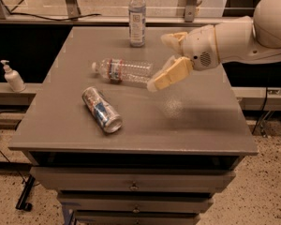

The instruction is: Knock water bottle over

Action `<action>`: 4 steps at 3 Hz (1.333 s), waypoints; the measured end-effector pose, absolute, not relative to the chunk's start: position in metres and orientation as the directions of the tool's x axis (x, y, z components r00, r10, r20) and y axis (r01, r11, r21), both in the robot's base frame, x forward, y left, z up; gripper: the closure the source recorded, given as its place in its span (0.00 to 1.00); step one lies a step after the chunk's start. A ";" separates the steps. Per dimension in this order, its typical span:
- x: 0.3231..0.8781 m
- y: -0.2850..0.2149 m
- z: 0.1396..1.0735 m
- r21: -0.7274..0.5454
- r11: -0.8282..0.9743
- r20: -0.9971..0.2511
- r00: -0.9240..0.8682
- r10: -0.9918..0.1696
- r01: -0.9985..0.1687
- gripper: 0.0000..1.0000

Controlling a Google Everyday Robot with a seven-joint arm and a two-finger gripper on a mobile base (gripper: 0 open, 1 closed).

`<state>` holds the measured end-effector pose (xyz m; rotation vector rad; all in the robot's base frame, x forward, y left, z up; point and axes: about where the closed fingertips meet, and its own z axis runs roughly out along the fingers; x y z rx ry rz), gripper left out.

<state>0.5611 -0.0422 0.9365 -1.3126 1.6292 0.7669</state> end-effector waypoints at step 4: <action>0.583 -0.170 1.041 -0.255 0.355 -0.855 0.039 -0.517 -0.899 0.00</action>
Offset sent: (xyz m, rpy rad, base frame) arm 0.0313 -0.1555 0.0819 -0.1005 -0.1618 -0.1486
